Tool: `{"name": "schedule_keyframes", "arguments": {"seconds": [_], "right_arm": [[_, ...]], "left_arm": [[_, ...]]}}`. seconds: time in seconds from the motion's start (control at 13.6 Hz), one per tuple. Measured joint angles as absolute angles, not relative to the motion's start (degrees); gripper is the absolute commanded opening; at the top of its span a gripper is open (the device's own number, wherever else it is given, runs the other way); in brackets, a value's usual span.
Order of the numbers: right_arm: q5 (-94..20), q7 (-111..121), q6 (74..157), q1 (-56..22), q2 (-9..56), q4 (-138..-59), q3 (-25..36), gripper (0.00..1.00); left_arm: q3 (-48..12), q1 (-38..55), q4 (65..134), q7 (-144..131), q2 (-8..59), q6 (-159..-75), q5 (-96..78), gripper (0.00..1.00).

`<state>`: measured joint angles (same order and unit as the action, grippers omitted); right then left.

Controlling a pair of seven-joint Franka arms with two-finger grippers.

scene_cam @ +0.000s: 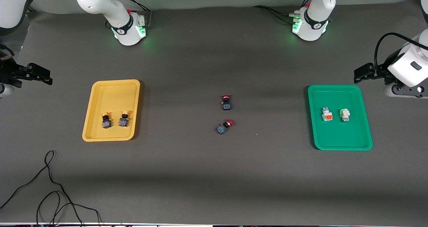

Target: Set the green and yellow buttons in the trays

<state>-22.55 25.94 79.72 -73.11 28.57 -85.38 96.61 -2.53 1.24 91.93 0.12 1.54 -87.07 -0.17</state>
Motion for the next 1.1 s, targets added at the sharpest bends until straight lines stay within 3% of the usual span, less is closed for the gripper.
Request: {"name": "schedule_keyframes", "arguments": {"seconds": [0.81,0.95,1.1], "right_arm": [[-22.56,22.57,79.70,-72.34,28.29,-85.29,95.20,0.99],[-22.52,20.86,79.67,-68.16,26.21,-84.82,89.87,0.99],[-21.13,19.38,79.68,-58.91,23.50,-82.99,80.46,1.00]], "left_arm": [[-2.54,1.24,91.93,0.13,1.54,-86.55,-0.17,1.00],[-2.55,1.24,91.93,0.13,1.54,-86.48,-0.17,1.00],[-2.56,1.24,91.95,0.13,1.55,-86.45,-0.17,1.00]]}}
